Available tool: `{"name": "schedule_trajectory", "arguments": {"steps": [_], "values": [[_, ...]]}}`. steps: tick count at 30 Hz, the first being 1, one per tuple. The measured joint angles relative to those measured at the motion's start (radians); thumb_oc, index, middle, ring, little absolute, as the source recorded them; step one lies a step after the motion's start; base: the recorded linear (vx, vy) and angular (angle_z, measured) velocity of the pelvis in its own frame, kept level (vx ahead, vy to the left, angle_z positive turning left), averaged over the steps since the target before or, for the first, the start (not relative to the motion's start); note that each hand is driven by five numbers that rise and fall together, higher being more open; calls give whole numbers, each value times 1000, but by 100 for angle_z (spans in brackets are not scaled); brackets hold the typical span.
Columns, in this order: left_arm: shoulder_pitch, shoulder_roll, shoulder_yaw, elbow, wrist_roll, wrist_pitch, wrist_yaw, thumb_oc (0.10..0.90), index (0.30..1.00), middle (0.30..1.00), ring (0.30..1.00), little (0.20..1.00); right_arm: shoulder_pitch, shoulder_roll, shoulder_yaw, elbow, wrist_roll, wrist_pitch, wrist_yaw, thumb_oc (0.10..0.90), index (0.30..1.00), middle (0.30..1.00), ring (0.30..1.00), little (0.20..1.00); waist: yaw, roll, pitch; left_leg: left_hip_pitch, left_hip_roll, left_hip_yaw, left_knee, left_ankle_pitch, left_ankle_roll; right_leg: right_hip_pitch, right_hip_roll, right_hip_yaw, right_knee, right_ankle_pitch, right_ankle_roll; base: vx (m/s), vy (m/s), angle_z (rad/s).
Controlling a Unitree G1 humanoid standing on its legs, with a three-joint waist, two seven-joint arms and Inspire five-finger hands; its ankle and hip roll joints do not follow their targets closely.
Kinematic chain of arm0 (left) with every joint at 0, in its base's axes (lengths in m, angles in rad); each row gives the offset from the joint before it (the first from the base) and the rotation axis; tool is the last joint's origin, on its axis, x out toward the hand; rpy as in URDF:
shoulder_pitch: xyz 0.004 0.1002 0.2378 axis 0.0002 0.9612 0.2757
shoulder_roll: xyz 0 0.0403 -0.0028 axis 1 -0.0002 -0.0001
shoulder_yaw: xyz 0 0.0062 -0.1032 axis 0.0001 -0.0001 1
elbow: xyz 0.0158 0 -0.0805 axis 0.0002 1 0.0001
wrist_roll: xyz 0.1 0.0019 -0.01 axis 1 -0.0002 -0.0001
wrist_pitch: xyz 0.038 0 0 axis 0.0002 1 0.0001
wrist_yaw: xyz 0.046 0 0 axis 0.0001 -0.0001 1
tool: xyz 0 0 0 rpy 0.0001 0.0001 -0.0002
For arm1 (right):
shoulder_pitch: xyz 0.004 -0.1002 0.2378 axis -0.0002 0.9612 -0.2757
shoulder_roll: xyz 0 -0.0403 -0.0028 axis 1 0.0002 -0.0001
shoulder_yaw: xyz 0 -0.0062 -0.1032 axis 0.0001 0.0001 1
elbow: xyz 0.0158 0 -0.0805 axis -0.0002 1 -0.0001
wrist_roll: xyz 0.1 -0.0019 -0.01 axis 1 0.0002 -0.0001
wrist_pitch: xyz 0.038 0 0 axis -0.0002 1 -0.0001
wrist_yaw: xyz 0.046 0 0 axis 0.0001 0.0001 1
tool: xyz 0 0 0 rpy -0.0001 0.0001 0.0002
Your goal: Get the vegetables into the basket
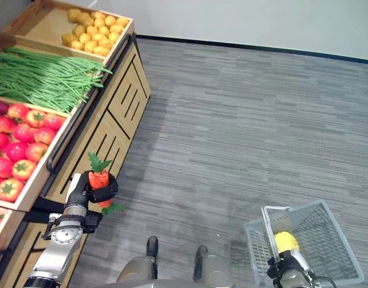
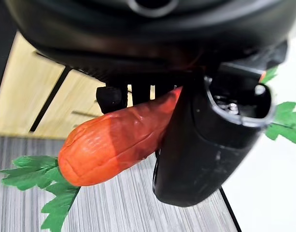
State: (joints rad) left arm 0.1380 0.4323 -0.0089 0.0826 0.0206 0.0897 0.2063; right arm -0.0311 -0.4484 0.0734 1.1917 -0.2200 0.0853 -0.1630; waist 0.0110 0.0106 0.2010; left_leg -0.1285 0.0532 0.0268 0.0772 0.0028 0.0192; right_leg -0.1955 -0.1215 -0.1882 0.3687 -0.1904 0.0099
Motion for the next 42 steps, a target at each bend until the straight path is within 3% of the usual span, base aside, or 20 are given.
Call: {"name": "schedule_trajectory", "arguments": {"steps": [1,2,4,5,7,14,25,30,39,42], "values": [[-10,11,1,3,0,0,1,400,300,300,300,300,1,-2,-11,-2,1,5,-1,400,300,300,300,300,-5,12,-6,-1,-23,21,-12,9,-32,-16,-23,8,-4,12,21,51,520,-41],[-16,20,2,1,1,0,4,400,300,300,300,300,0,3,-16,-3,2,6,-2,400,300,300,300,300,-2,11,-6,-6,-42,41,-8,0,-11,-20,-35,17,-13,24,39,54,490,-51],[-17,38,13,1,2,0,18,400,300,300,300,300,-10,23,-13,-11,4,13,1,400,300,300,300,300,22,16,-9,-6,-43,98,-15,4,-7,-40,-53,3,-48,81,46,65,368,-88],[-16,56,24,3,2,3,31,400,300,300,300,300,-22,47,0,-13,6,12,11,400,300,300,300,300,49,13,-13,4,-38,155,-33,4,0,-27,-62,-89,-106,125,23,38,248,-95],[-33,68,29,5,3,5,34,400,300,300,300,300,-36,58,11,-10,27,23,-7,400,300,300,300,300,35,9,-12,2,-55,171,-34,1,13,-1,-72,-144,-173,167,43,52,248,-50],[-53,111,-3,2,21,13,-15,400,300,300,300,300,-40,83,28,-67,43,19,7,400,300,300,300,300,29,-14,-15,77,-72,227,-53,-15,39,59,-78,-128,-221,210,75,8,147,-24],[-65,123,-106,2,60,48,-131,400,300,300,300,300,-104,81,63,-176,74,69,26,400,300,300,300,300,19,-3,-25,132,-59,239,-138,34,31,112,-55,-141,-313,248,81,-34,-61,-4],[-193,122,-257,97,222,92,-183,400,300,300,300,300,-164,72,151,-270,82,100,35,400,300,300,300,300,17,15,-45,159,-46,229,-141,36,28,178,-26,-155,-390,272,71,-9,-126,3],[-299,89,-378,142,445,83,-220,400,300,300,300,300,-206,96,251,-428,78,89,61,400,300,300,300,300,12,42,-76,188,-31,235,-151,37,27,217,2,-136,-449,293,57,6,-113,-7],[-365,24,-434,278,525,81,-225,400,300,300,300,300,-213,103,316,-472,75,98,69,400,300,300,300,300,-2,52,-91,199,-28,246,-164,41,20,220,8,-130,-456,294,57,24,-80,-9]]}}
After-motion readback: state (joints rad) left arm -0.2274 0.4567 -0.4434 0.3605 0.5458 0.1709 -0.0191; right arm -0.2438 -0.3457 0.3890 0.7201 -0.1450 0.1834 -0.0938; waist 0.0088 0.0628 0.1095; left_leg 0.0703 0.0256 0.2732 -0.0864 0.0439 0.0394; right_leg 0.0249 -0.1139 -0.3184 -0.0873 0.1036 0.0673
